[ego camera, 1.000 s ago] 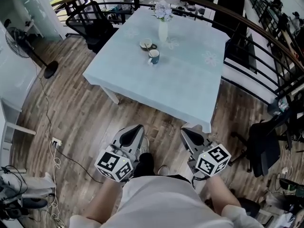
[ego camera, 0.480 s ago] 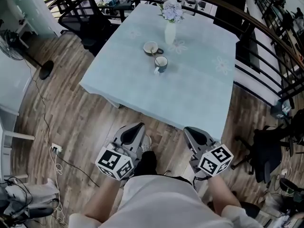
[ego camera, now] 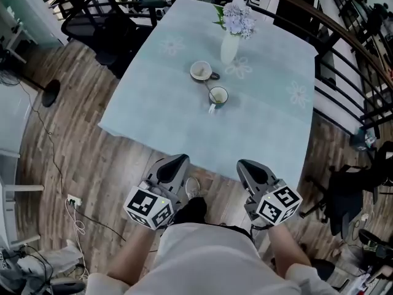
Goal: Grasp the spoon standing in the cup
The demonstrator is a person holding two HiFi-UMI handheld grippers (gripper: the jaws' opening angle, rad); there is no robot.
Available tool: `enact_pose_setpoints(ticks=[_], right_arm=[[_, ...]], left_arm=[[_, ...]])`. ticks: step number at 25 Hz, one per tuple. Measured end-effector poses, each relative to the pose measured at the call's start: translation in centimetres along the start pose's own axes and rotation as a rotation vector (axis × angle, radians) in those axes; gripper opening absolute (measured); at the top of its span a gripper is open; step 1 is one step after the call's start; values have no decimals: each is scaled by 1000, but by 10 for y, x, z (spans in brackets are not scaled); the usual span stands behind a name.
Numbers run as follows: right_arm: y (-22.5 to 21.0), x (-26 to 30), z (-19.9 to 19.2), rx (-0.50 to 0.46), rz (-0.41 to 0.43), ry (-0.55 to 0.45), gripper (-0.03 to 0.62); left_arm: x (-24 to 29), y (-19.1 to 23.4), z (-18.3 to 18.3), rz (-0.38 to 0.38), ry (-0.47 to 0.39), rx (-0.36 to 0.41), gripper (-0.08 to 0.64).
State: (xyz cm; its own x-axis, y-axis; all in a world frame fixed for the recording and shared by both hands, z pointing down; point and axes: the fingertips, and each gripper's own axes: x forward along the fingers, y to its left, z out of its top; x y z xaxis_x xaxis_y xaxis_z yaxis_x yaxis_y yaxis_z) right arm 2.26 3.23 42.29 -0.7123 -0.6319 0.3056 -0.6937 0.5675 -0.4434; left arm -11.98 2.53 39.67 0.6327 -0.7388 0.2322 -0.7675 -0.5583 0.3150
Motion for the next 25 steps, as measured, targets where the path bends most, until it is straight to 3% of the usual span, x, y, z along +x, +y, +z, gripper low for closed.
enact_pose_setpoints(ticks=[11,25], right_arm=[[-18,86,48,0,-40,-8,21],[-35,115,77,5,-45,-14,21]], left_arm=[[47,80,41,-51,22,4,25],[84,109,57,-64,27,-5,25]])
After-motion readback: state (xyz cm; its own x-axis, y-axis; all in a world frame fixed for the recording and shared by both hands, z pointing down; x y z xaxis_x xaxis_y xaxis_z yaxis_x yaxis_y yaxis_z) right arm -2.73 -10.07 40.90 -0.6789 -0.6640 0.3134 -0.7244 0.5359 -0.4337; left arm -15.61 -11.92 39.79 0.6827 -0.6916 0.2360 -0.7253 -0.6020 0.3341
